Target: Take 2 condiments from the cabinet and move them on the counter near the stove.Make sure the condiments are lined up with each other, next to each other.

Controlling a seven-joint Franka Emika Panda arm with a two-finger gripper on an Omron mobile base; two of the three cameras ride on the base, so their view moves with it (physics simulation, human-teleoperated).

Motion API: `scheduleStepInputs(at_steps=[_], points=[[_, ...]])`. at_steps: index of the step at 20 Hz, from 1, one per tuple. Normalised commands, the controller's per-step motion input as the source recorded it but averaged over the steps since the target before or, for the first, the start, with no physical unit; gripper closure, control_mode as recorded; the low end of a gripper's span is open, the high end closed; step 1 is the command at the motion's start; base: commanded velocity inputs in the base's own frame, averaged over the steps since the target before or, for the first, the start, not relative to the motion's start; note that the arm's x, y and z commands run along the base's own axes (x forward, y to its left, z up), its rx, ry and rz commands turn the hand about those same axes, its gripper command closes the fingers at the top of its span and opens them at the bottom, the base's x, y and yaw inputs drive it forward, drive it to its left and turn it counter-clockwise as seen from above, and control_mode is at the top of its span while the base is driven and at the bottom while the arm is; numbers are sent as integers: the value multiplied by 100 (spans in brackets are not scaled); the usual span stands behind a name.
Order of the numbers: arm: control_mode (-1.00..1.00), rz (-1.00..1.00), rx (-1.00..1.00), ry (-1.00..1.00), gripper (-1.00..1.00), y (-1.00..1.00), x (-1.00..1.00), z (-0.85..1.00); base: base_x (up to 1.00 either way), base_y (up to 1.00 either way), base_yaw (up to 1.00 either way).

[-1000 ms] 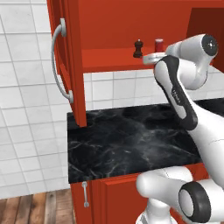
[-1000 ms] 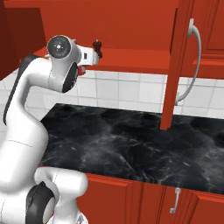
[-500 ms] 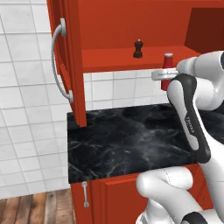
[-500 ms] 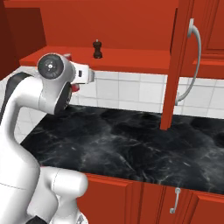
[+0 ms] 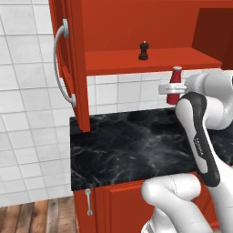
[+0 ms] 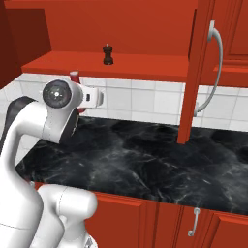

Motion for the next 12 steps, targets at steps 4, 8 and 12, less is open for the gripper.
scheduleStepInputs(at_steps=[4, 8, 12], points=[[-100, 0, -1, 0, 100, 5, 0, -10, 0, 0, 0], [-100, 0, 0, 0, 100, 0, -2, -3, 0, 0, 0], [100, 0, 0, 0, 100, 0, 0, 0, -62, -11, -10]])
